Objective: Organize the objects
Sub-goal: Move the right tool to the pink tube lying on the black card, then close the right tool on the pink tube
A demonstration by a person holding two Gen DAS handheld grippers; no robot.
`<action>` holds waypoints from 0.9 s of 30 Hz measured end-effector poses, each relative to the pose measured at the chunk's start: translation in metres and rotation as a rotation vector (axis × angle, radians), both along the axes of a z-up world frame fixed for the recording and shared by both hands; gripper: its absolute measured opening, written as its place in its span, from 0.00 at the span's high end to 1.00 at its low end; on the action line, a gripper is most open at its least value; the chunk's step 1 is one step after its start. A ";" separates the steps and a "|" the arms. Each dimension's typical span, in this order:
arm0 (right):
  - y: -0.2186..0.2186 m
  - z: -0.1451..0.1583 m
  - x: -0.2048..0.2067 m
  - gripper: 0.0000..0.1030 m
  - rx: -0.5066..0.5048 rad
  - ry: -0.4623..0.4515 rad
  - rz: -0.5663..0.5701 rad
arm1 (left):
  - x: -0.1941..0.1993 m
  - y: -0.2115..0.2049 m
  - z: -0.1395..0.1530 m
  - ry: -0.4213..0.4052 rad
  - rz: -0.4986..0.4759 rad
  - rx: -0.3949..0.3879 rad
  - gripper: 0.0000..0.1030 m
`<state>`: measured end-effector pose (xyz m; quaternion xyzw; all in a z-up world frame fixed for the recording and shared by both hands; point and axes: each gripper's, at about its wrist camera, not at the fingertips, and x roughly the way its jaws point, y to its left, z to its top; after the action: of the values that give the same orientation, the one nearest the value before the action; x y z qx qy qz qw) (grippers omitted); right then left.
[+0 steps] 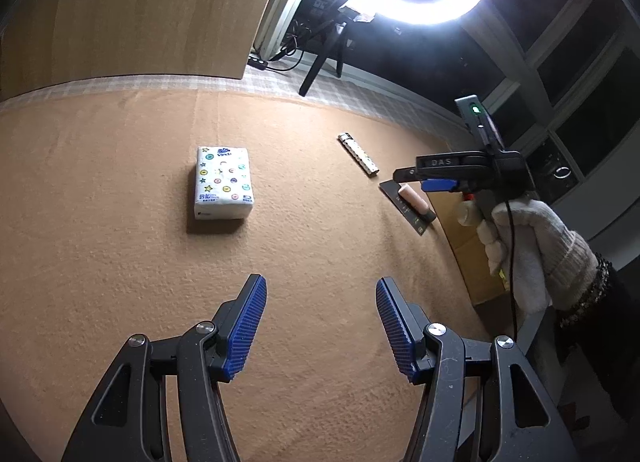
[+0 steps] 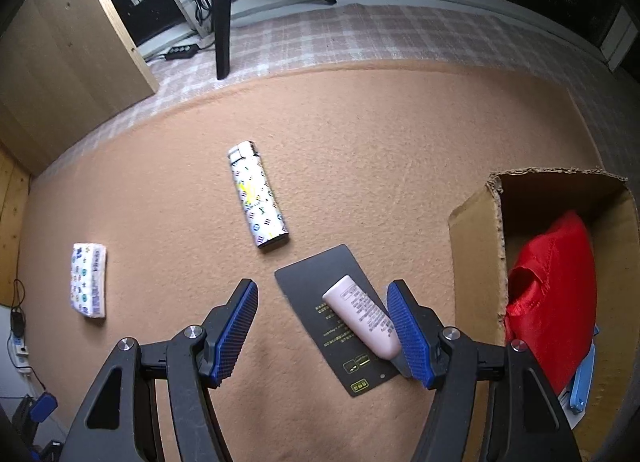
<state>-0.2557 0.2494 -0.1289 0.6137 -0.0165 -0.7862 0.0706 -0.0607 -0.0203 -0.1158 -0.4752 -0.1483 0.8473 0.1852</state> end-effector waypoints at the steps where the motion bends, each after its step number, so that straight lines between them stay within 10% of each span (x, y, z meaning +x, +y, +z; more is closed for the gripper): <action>1: -0.002 -0.002 -0.002 0.39 0.008 -0.002 0.003 | 0.000 0.001 -0.001 -0.001 -0.004 0.000 0.41; 18: -0.028 -0.004 0.028 0.39 -0.163 -0.121 -0.017 | 0.011 -0.011 -0.012 -0.018 -0.036 0.015 0.41; 27: -0.029 0.014 0.033 0.39 0.006 0.002 0.008 | 0.011 -0.016 -0.017 -0.023 -0.079 0.024 0.41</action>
<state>-0.2222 0.2201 -0.1150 0.6132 -0.0118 -0.7865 0.0720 -0.0501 -0.0364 -0.1324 -0.4882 -0.1416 0.8320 0.2224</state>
